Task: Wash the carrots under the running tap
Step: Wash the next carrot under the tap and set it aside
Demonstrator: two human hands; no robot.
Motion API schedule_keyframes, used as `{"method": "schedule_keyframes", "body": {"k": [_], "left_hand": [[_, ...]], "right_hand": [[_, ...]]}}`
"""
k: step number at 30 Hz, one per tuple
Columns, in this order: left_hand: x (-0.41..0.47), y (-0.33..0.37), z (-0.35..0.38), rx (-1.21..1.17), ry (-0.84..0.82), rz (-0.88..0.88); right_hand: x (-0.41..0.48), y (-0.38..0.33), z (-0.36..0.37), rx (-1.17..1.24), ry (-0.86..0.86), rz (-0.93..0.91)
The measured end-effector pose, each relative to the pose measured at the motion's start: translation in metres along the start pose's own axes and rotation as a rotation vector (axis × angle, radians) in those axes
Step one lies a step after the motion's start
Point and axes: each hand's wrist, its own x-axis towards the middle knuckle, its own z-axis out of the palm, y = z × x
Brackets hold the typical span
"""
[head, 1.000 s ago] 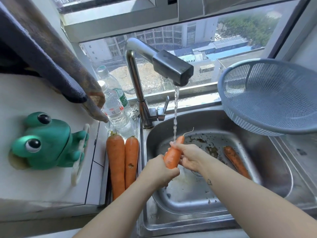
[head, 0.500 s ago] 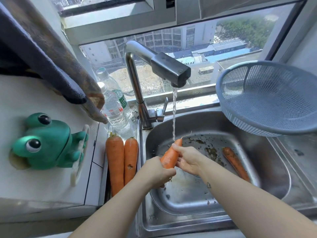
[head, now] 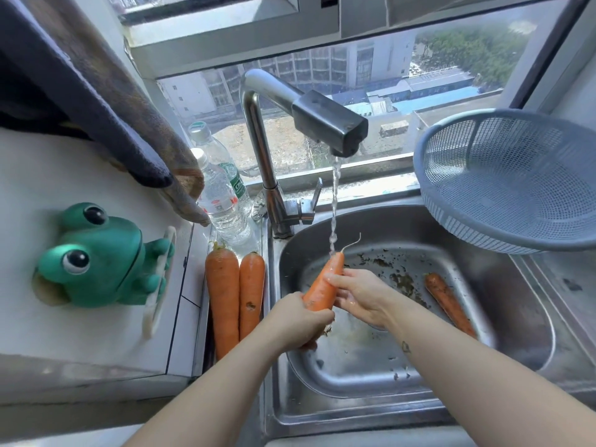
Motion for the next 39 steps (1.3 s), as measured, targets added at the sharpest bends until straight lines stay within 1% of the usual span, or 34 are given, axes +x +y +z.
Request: {"method": "schedule_keyframes", "body": {"k": [3, 4, 5, 8, 9, 12, 13, 14, 18, 20, 23, 24, 26, 28, 30, 33, 36, 38, 39], "left_hand": [[0.001, 0.003, 0.005, 0.189, 0.094, 0.061], [0.001, 0.003, 0.005, 0.219, 0.101, 0.066], [0.002, 0.002, 0.004, 0.200, 0.084, 0.058], [0.004, -0.001, -0.002, 0.023, 0.017, 0.032], [0.003, 0.000, -0.002, 0.015, 0.017, 0.033], [0.003, 0.003, 0.004, 0.180, 0.069, 0.061], [0.003, 0.003, 0.005, 0.190, 0.066, 0.064], [0.003, 0.002, 0.005, 0.157, 0.046, 0.060], [0.003, 0.001, -0.004, -0.066, -0.038, -0.002], [0.002, 0.003, -0.003, -0.093, -0.043, -0.003], [-0.001, 0.005, 0.001, -0.071, -0.052, 0.007], [0.000, 0.005, -0.001, -0.080, -0.056, -0.006], [0.002, 0.003, -0.007, -0.109, -0.058, -0.049], [0.001, 0.002, -0.011, -0.126, -0.065, -0.077], [-0.004, 0.003, -0.008, -0.065, -0.057, -0.031], [-0.014, 0.007, 0.008, 0.119, 0.033, 0.060], [-0.020, 0.005, 0.013, 0.398, 0.151, 0.124], [-0.021, 0.003, 0.013, 0.487, 0.161, 0.163], [-0.022, 0.003, 0.011, 0.494, 0.148, 0.174]], "right_hand": [[0.002, -0.003, 0.003, -0.024, 0.126, -0.019], [0.003, -0.004, 0.003, -0.017, 0.133, -0.020], [0.002, -0.004, 0.003, -0.001, 0.104, -0.016], [-0.003, -0.006, 0.003, -0.001, -0.002, -0.016], [-0.003, -0.006, 0.003, -0.017, 0.006, -0.027], [-0.001, -0.005, 0.005, -0.024, 0.128, -0.045], [-0.001, -0.004, 0.005, -0.014, 0.150, -0.038], [-0.001, -0.003, 0.005, 0.005, 0.138, -0.028], [-0.005, 0.000, 0.004, 0.040, -0.008, 0.000], [-0.002, 0.001, 0.007, 0.029, 0.034, -0.006], [0.004, 0.003, 0.014, 0.027, 0.204, 0.027], [0.005, 0.004, 0.015, 0.036, 0.209, 0.038], [0.003, 0.004, 0.016, 0.061, 0.125, 0.051], [0.000, 0.004, 0.016, 0.011, 0.042, 0.045], [0.002, 0.004, 0.018, -0.038, 0.078, 0.001], [0.010, 0.007, 0.023, -0.107, 0.249, -0.062], [0.019, 0.011, 0.017, -0.172, 0.396, -0.063], [0.029, 0.016, 0.007, -0.154, 0.456, -0.040], [0.028, 0.016, 0.005, -0.124, 0.452, -0.025]]}}
